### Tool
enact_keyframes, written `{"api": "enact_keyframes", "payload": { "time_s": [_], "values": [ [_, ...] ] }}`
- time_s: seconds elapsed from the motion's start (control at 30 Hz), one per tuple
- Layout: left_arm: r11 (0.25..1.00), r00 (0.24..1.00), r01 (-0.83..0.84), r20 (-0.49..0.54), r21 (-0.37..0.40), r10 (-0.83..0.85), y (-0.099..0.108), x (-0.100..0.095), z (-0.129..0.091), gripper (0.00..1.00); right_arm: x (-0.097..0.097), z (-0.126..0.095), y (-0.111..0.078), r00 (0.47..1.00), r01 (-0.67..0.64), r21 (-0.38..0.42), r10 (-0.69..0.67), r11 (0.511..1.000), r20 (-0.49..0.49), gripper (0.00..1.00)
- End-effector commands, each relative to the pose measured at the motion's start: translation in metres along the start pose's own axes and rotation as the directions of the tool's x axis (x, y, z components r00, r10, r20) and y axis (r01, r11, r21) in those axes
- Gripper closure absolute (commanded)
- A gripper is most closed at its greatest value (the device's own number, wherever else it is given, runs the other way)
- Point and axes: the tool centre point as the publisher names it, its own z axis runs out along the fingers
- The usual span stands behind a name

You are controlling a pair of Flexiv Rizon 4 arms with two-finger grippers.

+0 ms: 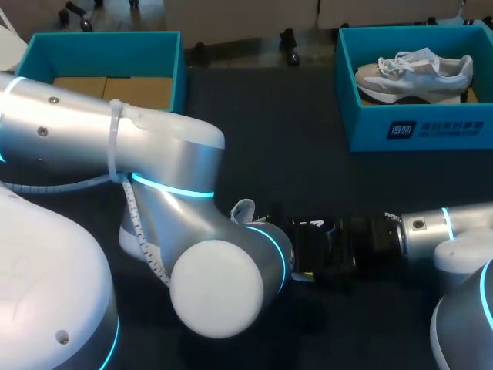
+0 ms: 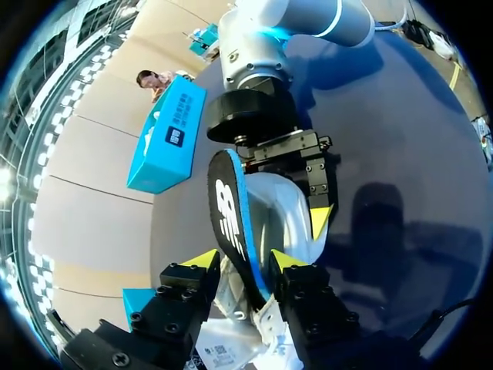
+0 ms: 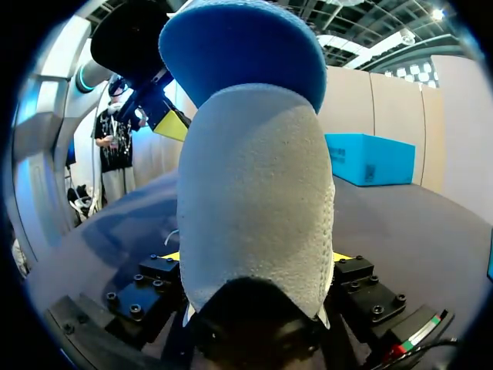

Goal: Take the shoe out of the shoebox, open the shoe tongue, remove and reinsert the insole, then place the shoe into the shoebox

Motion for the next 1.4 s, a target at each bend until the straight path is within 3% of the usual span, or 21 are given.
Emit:
{"api": "enact_keyframes", "payload": {
  "time_s": [0.03,0.7,0.87,1.1,1.4],
  "values": [
    [1.0,1.0,-0.001,-0.002,-0.007,0.001,-0.003,0.003,0.008,0.59,0.001,0.001,0.002,1.0,-0.001,0.007,0.001,1.0,0.0,1.0],
    [1.0,0.999,0.028,-0.028,-0.005,-0.028,0.006,-0.001,0.024,0.75,0.001,0.001,0.002,1.0,-0.001,0.007,0.001,1.0,0.0,1.0],
    [0.999,0.998,0.046,-0.041,0.002,-0.046,0.008,-0.001,0.026,1.0,0.001,0.001,0.002,1.0,-0.001,0.007,0.001,1.0,0.0,1.0],
    [0.995,0.992,0.095,-0.087,0.031,-0.092,0.003,-0.005,0.022,1.0,0.001,0.001,0.002,1.0,-0.001,0.007,0.001,1.0,0.0,1.0],
    [0.982,0.975,0.178,-0.148,0.063,-0.167,-0.019,-0.014,0.008,1.0,0.001,0.001,0.002,1.0,-0.001,0.007,0.001,1.0,0.0,1.0]
  ]
}}
